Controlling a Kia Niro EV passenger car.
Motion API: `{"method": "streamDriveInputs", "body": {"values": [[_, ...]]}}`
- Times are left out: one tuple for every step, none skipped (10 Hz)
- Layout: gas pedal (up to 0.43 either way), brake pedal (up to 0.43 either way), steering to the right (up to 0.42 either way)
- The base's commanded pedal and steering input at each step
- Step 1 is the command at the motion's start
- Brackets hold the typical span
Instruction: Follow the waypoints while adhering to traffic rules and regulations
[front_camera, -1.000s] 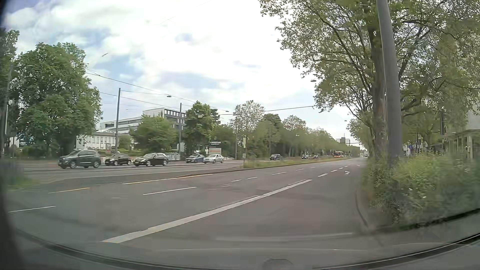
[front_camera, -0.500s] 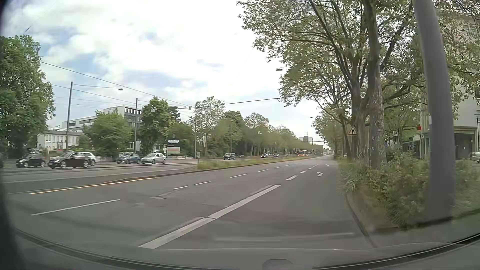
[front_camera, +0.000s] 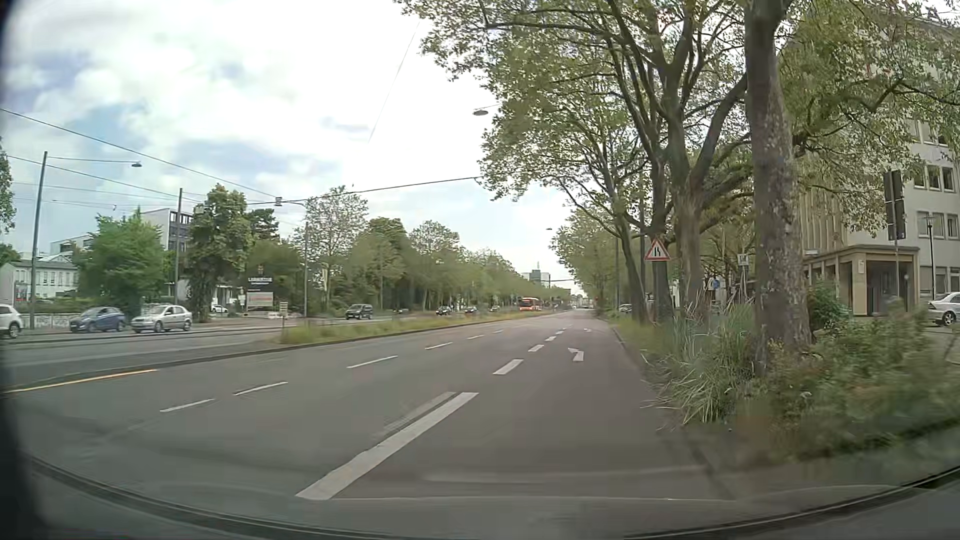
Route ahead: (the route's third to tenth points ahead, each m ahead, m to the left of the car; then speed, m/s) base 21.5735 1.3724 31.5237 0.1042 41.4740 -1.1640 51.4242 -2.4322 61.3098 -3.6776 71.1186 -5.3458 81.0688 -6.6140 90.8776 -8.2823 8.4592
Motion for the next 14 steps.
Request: {"method": "streamDriveInputs", "body": {"values": [[0.189,0.03,0.116],[0.189,0.03,0.106],[0.189,0.03,0.088],[0.189,0.03,0.071],[0.189,0.03,0.058],[0.189,0.03,0.044],[0.189,0.03,0.036],[0.189,0.03,0.027],[0.189,0.03,0.018],[0.189,0.03,0.01],[0.189,0.03,0.007],[0.189,0.03,0.007],[0.169,0.03,0.006],[0.177,0.03,0.006]]}}
